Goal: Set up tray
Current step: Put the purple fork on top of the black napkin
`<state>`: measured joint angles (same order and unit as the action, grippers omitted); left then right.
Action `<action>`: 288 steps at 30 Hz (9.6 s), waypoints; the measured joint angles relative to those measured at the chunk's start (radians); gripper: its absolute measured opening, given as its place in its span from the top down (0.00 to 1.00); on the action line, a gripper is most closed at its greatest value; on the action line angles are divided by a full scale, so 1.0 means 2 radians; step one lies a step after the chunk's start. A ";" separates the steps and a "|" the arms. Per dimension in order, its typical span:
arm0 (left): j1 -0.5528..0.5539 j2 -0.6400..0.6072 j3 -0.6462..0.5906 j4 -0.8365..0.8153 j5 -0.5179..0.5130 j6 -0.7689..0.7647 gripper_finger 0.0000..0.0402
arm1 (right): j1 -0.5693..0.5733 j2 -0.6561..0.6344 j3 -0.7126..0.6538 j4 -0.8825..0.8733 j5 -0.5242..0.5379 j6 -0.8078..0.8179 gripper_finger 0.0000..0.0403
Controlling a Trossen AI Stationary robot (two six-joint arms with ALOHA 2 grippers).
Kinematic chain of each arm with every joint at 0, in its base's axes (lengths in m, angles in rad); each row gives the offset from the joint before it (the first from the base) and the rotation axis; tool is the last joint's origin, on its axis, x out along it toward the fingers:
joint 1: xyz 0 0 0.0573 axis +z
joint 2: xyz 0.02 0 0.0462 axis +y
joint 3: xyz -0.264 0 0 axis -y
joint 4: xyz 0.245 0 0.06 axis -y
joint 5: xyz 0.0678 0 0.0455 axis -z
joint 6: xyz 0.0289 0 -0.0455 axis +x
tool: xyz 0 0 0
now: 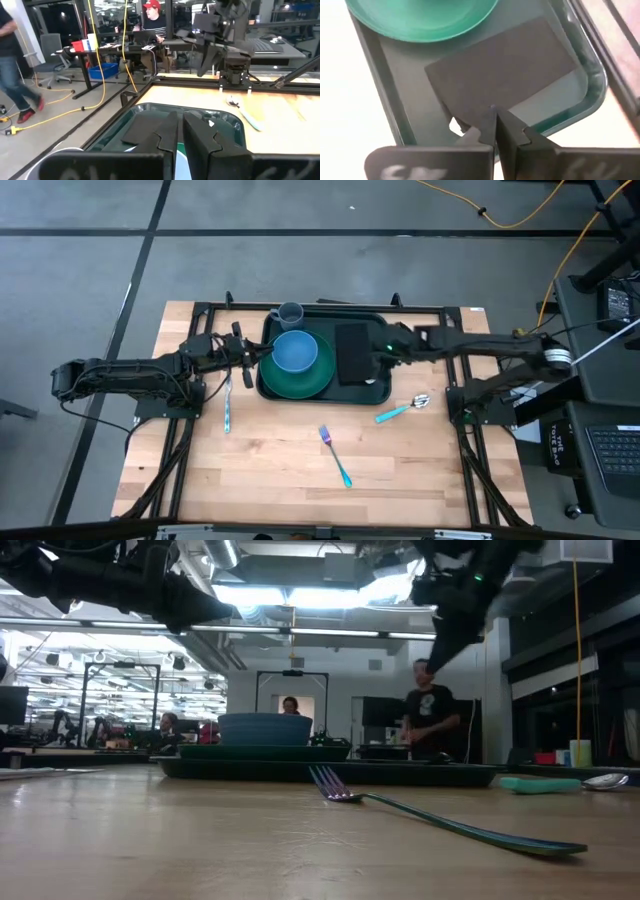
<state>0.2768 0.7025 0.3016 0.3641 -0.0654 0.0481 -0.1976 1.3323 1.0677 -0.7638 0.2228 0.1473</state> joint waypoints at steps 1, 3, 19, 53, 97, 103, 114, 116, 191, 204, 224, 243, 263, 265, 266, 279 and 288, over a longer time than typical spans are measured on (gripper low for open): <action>0.000 0.000 0.000 0.000 0.000 0.000 0.95 | 0.005 -0.015 -0.022 0.019 0.006 0.018 0.97; 0.000 0.000 0.000 0.000 0.000 0.000 0.95 | 0.016 -0.039 -0.061 0.046 0.013 0.045 0.97; 0.000 0.000 0.000 -0.003 0.014 0.000 0.95 | 0.110 -0.073 -0.209 0.345 0.029 0.052 0.99; 0.000 0.000 0.000 -0.014 0.024 -0.046 0.95 | 0.313 0.240 0.233 -0.024 0.071 0.307 0.99; -0.119 0.000 0.000 -0.045 0.003 -0.003 0.99 | 0.320 0.252 0.255 -0.051 0.053 0.340 0.92; -0.157 -0.006 -0.017 -0.025 -0.022 0.013 1.00 | 0.320 0.252 0.255 -0.051 0.055 0.339 0.92; -0.166 -0.111 -0.082 -0.015 -0.024 0.008 1.00 | 0.320 0.252 0.254 -0.051 0.067 0.343 0.92; -0.166 -0.131 -0.082 -0.039 -0.023 0.000 0.99 | 0.318 0.253 0.254 -0.051 0.067 0.355 0.92; -0.166 -0.176 -0.082 -0.110 -0.023 -0.048 1.00 | 0.287 0.418 0.255 -0.046 -0.030 0.430 0.43; -0.166 -0.176 -0.082 -0.110 -0.023 -0.047 1.00 | 0.287 0.418 0.255 -0.048 -0.047 0.420 0.69; -0.166 -0.176 -0.082 -0.110 -0.023 -0.047 0.99 | 0.287 0.416 0.255 -0.048 -0.056 0.378 0.98; -0.166 -0.176 -0.082 -0.119 -0.023 -0.044 1.00 | 0.258 0.383 0.333 -0.116 -0.087 0.209 0.97; -0.166 -0.176 -0.082 -0.117 -0.023 -0.045 0.99 | 0.245 0.263 0.171 0.096 -0.027 0.066 0.97; -0.166 -0.176 -0.082 -0.118 -0.023 -0.045 0.99 | 0.245 0.253 0.140 0.144 -0.019 0.064 0.98; -0.166 -0.176 -0.082 -0.117 -0.023 -0.045 0.99 | 0.245 0.248 0.123 0.164 -0.010 0.063 0.98; -0.166 -0.176 -0.082 -0.123 -0.023 -0.044 0.98 | 0.230 0.208 0.026 0.315 0.031 0.030 0.98; -0.166 -0.176 -0.082 -0.119 -0.027 -0.044 0.98 | 0.186 0.200 0.026 0.321 0.020 0.034 0.97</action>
<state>-0.0544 0.3504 0.1368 0.1260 -0.1203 -0.0395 0.1749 1.7332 1.1202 -0.1220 0.2637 0.2153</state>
